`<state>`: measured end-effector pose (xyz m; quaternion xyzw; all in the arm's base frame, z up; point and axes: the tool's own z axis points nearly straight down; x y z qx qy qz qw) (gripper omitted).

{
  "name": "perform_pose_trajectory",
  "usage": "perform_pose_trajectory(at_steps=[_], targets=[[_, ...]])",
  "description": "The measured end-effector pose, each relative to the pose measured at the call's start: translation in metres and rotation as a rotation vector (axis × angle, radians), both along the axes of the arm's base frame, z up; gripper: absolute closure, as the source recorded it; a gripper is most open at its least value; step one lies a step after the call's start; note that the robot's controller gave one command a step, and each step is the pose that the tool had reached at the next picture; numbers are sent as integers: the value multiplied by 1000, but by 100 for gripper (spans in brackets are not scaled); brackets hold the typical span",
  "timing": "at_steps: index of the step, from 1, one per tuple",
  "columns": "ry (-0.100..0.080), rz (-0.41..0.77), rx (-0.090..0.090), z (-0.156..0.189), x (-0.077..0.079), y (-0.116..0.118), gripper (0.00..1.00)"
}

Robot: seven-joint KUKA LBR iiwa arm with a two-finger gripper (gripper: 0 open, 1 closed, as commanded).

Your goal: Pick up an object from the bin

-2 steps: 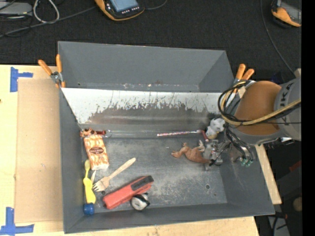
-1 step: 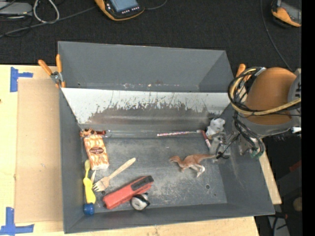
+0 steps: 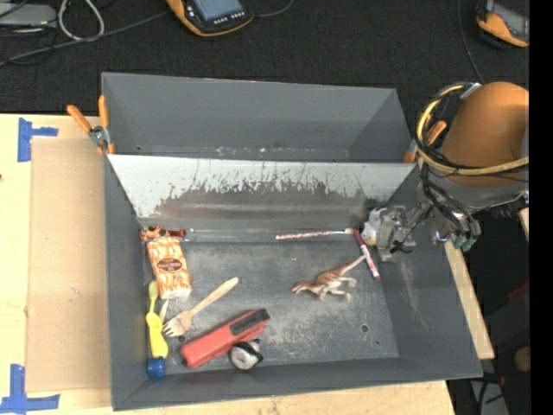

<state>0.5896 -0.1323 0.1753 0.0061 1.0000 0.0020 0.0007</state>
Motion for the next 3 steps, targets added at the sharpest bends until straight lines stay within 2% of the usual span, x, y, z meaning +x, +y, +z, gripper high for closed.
perform_pose_trajectory(at_steps=[1,2,3], targets=[[3,13,1,-36,-5,40,100],[1,-71,-1,-56,-69,48,0],[1,-70,-1,-56,-69,48,0]])
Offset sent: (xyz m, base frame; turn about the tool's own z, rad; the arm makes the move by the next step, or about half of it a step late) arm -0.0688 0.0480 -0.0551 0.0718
